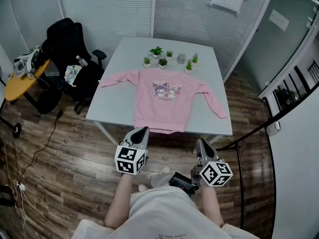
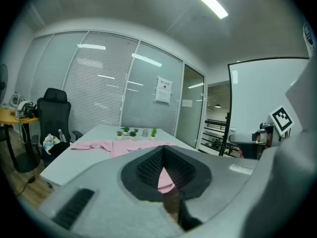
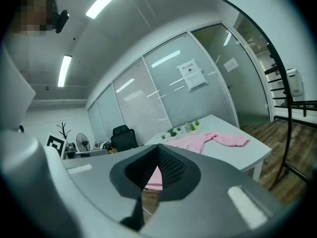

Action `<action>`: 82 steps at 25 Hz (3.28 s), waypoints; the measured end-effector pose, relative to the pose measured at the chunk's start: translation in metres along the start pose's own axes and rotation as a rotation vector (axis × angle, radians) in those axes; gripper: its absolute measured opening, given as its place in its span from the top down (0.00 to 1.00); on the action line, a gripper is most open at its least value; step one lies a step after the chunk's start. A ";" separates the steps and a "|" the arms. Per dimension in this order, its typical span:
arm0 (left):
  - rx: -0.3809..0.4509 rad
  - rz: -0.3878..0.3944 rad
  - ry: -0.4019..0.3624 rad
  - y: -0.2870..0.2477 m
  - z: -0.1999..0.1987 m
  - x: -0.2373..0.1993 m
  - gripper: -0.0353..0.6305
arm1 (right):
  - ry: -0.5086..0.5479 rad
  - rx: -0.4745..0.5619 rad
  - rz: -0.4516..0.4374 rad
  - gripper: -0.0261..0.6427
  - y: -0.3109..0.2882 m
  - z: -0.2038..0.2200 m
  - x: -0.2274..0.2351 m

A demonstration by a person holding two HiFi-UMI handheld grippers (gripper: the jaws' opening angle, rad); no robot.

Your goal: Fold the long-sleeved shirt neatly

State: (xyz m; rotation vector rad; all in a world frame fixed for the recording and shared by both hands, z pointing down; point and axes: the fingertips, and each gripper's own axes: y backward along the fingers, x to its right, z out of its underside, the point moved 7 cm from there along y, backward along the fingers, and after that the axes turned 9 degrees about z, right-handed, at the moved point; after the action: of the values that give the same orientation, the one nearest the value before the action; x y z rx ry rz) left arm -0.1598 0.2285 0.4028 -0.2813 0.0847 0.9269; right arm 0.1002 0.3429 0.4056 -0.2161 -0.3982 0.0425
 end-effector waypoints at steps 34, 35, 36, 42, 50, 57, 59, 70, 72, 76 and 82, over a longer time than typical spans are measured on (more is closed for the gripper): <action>-0.002 0.238 0.166 -0.032 0.010 0.017 0.43 | -0.092 0.062 0.157 0.56 0.022 -0.006 0.026; -0.010 0.243 0.170 -0.038 0.011 0.018 0.43 | -0.091 0.062 0.166 0.56 0.021 -0.006 0.029; -0.019 0.249 0.169 -0.045 0.012 0.019 0.43 | -0.092 0.063 0.174 0.56 0.019 -0.007 0.033; -0.076 0.291 0.158 -0.095 0.012 0.018 0.43 | -0.127 0.057 0.237 0.56 0.000 -0.009 0.067; -0.140 0.334 0.167 -0.181 0.009 0.003 0.43 | -0.157 0.001 0.302 0.56 -0.059 -0.015 0.118; -0.205 0.360 0.161 -0.264 0.010 -0.016 0.45 | -0.170 -0.035 0.327 0.57 -0.122 -0.024 0.172; -0.226 0.359 0.164 -0.287 0.009 -0.018 0.45 | -0.166 -0.059 0.338 0.57 -0.138 -0.026 0.187; -0.346 0.356 0.166 -0.373 0.020 -0.025 0.46 | -0.091 -0.268 0.419 0.57 -0.199 -0.009 0.258; -0.366 0.354 0.164 -0.380 0.023 -0.024 0.47 | -0.098 -0.300 0.445 0.58 -0.203 -0.002 0.271; -0.401 0.335 0.174 -0.389 0.032 -0.028 0.47 | -0.095 -0.359 0.500 0.58 -0.208 0.014 0.293; -0.440 0.330 0.203 -0.406 0.044 -0.027 0.50 | -0.059 -0.435 0.545 0.59 -0.223 0.025 0.320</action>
State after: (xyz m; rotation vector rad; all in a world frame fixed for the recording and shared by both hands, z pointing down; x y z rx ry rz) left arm 0.1456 -0.0105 0.5321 -0.7874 0.1164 1.2403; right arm 0.3848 0.1568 0.5976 -0.7512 -0.3950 0.5022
